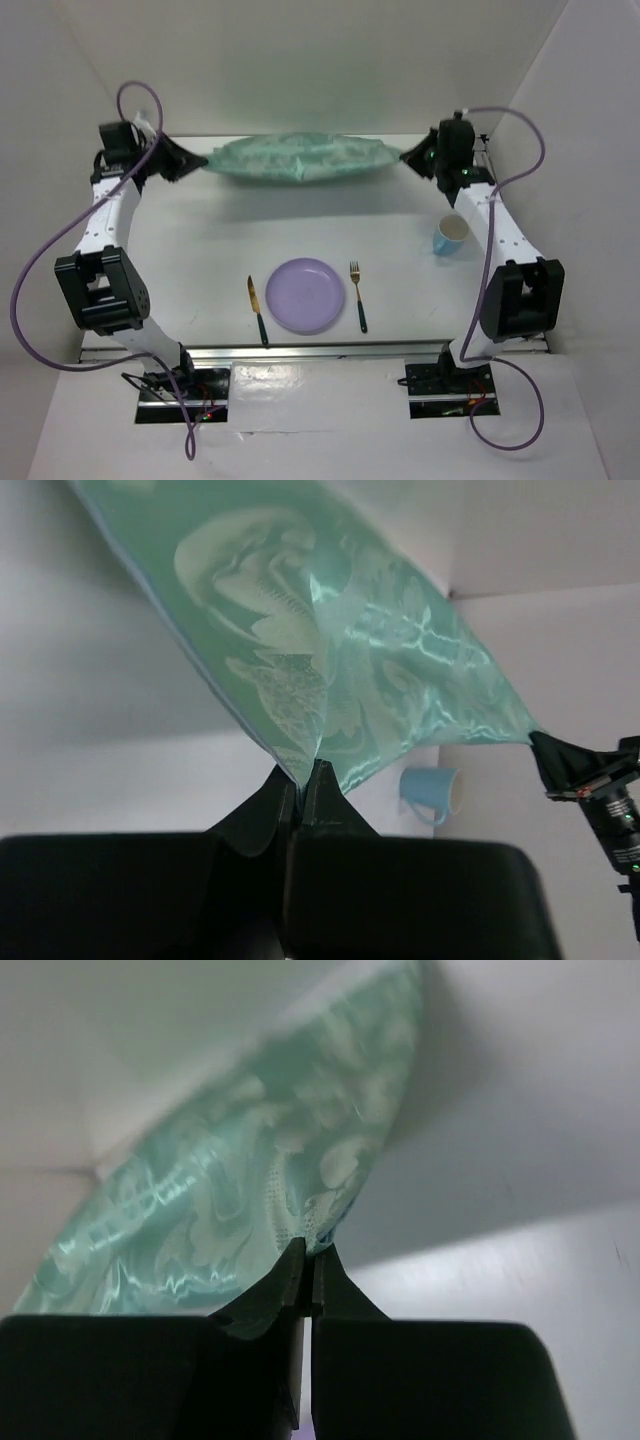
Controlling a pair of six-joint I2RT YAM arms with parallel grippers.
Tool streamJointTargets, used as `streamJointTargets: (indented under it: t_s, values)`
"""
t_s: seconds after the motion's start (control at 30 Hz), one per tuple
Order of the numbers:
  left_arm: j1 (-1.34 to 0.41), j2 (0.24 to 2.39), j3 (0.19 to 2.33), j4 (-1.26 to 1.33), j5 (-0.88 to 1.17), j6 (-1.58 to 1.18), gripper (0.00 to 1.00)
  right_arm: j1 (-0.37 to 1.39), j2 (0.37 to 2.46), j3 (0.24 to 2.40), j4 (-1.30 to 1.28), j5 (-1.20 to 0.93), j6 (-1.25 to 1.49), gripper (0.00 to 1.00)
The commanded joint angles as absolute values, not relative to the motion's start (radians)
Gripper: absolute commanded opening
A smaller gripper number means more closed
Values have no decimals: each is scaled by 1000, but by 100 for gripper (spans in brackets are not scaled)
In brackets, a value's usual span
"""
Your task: Set the dinner table for one person
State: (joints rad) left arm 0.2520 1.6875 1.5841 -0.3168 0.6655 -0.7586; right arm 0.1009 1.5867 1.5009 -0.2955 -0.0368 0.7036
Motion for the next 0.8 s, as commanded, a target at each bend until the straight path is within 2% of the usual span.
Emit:
streamJointTargets:
  t_s: [0.0,0.03,0.07,0.1,0.13,0.17,0.2,0.23,0.33,0.43,0.47,0.5,0.53,0.57,0.6,0.63,0.67,0.7,0.77]
  values:
    - [256,1603,1337,-245,707,-698,0,97,1471,1231,-215,-135,758,0]
    - [256,1589,1288,-259,707,-681,0,97,1454,1177,-204,-156,768,0]
    - [256,1566,1217,-281,663,-648,8,97,1436,1126,-204,-175,769,3]
    - [256,1566,1195,-354,629,-632,26,110,1402,1050,-204,-184,769,16]
    - [256,1556,1183,-392,597,-620,49,110,1384,1023,-213,-184,769,35]
    - [256,1555,1183,-435,565,-609,69,123,1370,1003,-213,-184,756,67]
    - [267,1555,1193,-468,530,-589,88,123,1355,991,-230,-173,747,76]
    - [267,1555,1210,-523,519,-578,100,136,1345,991,-268,-154,735,82]
    - [267,1531,1310,-592,447,-560,100,158,1336,1061,-339,-106,699,93]
    - [267,1519,1376,-614,403,-549,100,202,1336,1142,-359,-48,675,95]
    - [252,1519,1385,-614,387,-549,98,215,1353,1160,-359,-38,663,93]
    - [241,1529,1396,-604,376,-549,90,227,1370,1181,-359,-29,652,87]
    - [218,1543,1411,-604,376,-537,78,250,1426,1234,-359,-20,652,66]
    - [204,1584,1420,-604,376,-537,31,262,1466,1270,-359,-20,635,53]
    - [189,1612,1430,-604,339,-537,10,273,1514,1310,-385,-20,626,39]
    - [158,1643,1452,-604,330,-537,0,299,1619,1392,-432,23,626,27]
    - [146,1678,1465,-615,330,-537,0,299,1675,1432,-455,32,609,9]
    - [134,1713,1474,-615,330,-546,0,314,1730,1477,-489,49,609,2]
    - [100,1810,1483,-615,321,-546,0,324,1864,1569,-555,93,609,0]
